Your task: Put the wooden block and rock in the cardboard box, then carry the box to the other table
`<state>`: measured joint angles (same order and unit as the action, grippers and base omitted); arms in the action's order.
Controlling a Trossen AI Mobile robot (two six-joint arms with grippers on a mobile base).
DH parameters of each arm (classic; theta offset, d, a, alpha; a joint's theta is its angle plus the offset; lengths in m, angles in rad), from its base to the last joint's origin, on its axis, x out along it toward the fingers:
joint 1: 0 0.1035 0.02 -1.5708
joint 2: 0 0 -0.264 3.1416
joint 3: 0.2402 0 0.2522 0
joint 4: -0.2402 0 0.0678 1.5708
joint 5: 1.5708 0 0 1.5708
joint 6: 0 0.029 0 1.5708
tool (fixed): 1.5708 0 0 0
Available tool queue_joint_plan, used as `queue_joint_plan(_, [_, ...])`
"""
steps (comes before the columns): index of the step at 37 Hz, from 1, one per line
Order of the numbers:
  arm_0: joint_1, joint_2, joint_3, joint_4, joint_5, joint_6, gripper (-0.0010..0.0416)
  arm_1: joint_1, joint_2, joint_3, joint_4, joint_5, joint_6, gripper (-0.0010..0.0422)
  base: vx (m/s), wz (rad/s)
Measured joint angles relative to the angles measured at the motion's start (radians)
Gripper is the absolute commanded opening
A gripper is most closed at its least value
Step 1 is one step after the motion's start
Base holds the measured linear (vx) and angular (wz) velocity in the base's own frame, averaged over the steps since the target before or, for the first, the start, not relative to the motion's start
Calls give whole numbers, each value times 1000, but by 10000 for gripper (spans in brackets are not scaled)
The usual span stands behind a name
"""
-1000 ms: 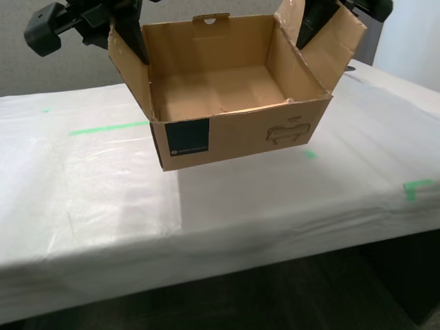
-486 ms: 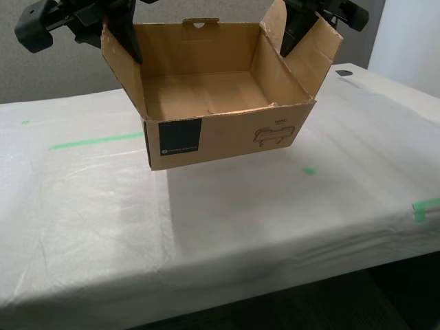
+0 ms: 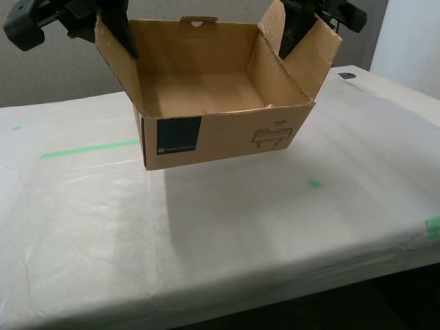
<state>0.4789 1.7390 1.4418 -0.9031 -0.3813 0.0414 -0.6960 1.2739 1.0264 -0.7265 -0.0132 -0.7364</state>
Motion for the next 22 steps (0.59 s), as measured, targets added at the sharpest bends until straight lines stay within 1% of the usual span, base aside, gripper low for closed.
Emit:
queue_joint_plan(8, [11, 0, 0, 18, 0, 0, -1, 0, -2, 0, -11, -1, -8, -1, -2, 98])
queue_joint_plan(12, [34, 0, 0, 29, 0, 1, -1, 0, -10, 0, -27, -32, -9, -1, -6, 152])
queue_joint_plan(16, [69, 8, 2, 43, 0, 6, -1, 0, -19, 0, -74, -43, -2, -1, -2, 152])
queue_joint_plan(22, [122, 8, 3, 86, 5, 36, -1, 4, -18, -13, -106, -87, 2, -1, -2, 189])
